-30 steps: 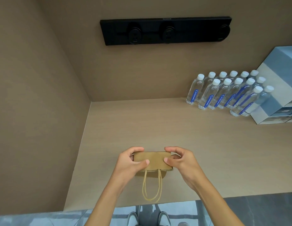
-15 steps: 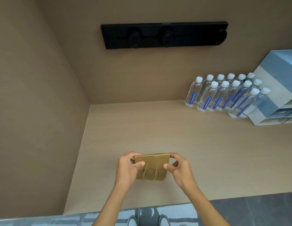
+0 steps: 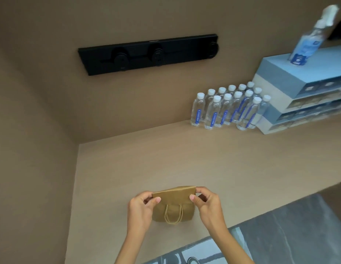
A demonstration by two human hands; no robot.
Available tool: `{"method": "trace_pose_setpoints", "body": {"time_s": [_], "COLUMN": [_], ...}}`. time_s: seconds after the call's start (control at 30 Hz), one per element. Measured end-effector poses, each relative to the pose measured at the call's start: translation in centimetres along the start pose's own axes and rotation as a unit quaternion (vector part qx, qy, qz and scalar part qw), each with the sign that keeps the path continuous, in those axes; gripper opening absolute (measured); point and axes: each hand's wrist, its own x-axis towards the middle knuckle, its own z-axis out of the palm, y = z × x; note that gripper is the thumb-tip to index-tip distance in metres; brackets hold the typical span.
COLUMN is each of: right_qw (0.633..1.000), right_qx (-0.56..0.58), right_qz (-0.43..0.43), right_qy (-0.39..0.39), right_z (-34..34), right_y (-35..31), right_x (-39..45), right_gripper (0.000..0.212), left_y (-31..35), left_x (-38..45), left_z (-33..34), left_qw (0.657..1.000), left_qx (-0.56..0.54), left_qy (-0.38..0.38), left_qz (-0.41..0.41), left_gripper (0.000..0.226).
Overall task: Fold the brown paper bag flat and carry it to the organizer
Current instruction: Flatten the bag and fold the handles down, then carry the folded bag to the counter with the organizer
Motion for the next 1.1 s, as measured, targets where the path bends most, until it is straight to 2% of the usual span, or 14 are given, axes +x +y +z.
{"method": "trace_pose_setpoints", "body": {"time_s": [0.1,0.2,0.27,0.4,0.5,0.57,0.83,0.97,1.1], "right_qw": [0.998,0.986,0.973,0.941,0.913,0.895,0.828,0.798,0.780], "right_qx": [0.023,0.070,0.088,0.114,0.119,0.120,0.111,0.110,0.113], "right_qz": [-0.009,-0.010,-0.010,-0.014,-0.015,-0.015,-0.013,-0.012,-0.005], "right_qy": [0.062,0.151,0.214,0.319,0.389,0.428,0.550,0.592,0.616], "right_z": [-3.7,-8.3,-11.9,-20.1,-26.5,-30.6,-43.2,-48.7,-54.9], "right_y": [0.0,0.5,1.1,2.4,3.3,4.0,6.3,7.2,8.3], "right_x": [-1.8,-4.3,-6.1,-10.4,-13.4,-15.2,-20.8,-20.7,-19.1], "right_gripper": [0.027,0.040,0.040,0.029,0.039,0.038,0.037,0.032,0.031], "left_y": [2.4,5.3,7.4,11.2,13.4,14.7,18.9,21.1,23.3], "left_x": [-0.8,-2.1,-3.3,-7.5,-11.3,-13.8,-22.6,-24.9,-26.1], "left_z": [2.7,6.9,10.6,19.3,26.1,30.5,44.9,51.5,58.7], "left_qw": [0.998,0.992,0.983,0.952,0.920,0.905,0.827,0.800,0.778], "left_qx": [-0.017,-0.032,-0.038,-0.034,-0.018,-0.022,0.003,0.004,0.019], "left_qy": [-0.055,-0.119,-0.176,-0.290,-0.372,-0.404,-0.524,-0.559,-0.584], "left_qz": [0.017,0.036,0.047,0.088,0.120,0.132,0.203,0.221,0.230], "left_gripper": [0.020,0.026,0.029,0.034,0.035,0.036,0.029,0.032,0.026]}}
